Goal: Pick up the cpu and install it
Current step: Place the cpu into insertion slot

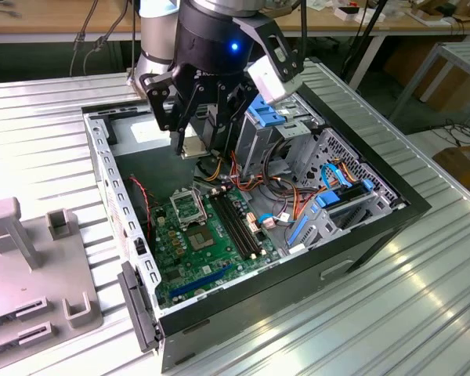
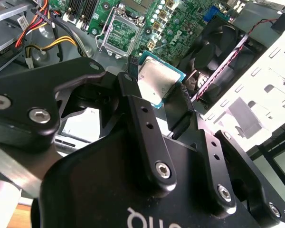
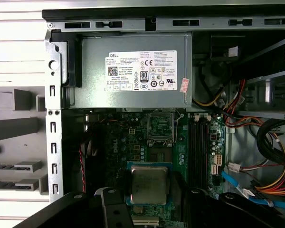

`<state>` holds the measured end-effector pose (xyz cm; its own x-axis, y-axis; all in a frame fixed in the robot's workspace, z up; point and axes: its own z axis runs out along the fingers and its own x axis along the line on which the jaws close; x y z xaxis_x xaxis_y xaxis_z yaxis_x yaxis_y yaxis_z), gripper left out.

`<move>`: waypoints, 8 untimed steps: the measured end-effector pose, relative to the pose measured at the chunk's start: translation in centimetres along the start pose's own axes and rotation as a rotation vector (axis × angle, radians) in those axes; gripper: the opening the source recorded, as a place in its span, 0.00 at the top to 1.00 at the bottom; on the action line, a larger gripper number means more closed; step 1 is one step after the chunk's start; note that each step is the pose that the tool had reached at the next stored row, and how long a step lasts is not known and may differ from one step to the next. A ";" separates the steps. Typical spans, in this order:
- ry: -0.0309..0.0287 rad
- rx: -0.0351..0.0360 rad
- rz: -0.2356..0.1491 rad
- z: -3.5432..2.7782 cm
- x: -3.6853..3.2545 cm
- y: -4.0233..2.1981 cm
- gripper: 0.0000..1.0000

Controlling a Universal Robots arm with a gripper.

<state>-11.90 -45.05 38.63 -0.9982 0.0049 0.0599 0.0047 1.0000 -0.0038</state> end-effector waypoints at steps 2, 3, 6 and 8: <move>-0.0002 -0.0002 0.000 0.01 0.00 -0.01 0.53; -0.0002 -0.0003 0.000 0.02 0.00 -0.03 0.53; 0.0000 0.0000 0.000 0.01 0.00 -0.12 0.53; -0.0001 0.0000 0.000 0.02 0.00 -0.18 0.53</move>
<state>-11.90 -45.23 38.61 -0.9982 0.0049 0.0599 0.0047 1.0000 -0.0038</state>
